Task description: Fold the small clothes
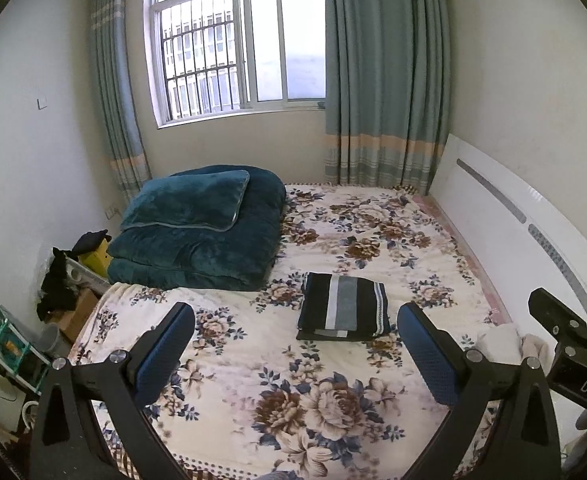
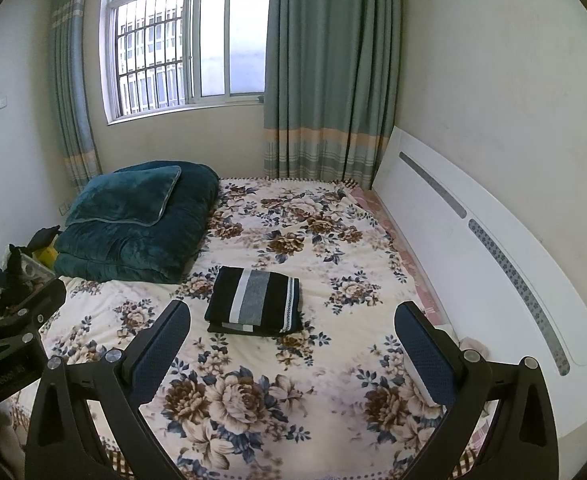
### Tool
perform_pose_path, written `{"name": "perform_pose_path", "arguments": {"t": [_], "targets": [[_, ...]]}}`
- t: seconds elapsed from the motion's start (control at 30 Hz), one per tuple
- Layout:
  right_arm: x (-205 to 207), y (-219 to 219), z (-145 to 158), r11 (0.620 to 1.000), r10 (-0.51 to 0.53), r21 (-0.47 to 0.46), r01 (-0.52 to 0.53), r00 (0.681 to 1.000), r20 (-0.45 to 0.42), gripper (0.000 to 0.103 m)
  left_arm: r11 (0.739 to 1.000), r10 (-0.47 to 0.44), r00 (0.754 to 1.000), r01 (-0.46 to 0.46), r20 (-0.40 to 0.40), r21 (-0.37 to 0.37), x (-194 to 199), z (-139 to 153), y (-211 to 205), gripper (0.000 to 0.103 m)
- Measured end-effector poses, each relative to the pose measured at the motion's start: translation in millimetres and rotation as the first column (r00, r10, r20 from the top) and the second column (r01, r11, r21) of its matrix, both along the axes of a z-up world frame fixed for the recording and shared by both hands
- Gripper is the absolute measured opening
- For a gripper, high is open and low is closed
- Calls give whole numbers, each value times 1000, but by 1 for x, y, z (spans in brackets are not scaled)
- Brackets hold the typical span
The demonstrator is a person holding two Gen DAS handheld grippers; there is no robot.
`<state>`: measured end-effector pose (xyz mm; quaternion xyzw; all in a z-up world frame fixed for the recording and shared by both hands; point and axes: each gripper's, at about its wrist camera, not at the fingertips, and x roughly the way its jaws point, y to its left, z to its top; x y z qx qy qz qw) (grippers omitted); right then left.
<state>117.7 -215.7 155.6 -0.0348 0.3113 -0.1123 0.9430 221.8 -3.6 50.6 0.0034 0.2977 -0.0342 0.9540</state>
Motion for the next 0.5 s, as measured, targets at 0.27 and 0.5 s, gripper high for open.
{"name": "perform_pose_path", "arguments": {"t": [0.27,0.5], "targets": [[1,0,0,1000,4,2,-4,1000,1,103,1000,1,1000,-1,4,-1,-3,-1,1,103],[3,1,0,1000,8,0,-8,1000,0,103,1000,1,1000,-1,4,-5,-5,0,2,103]]}}
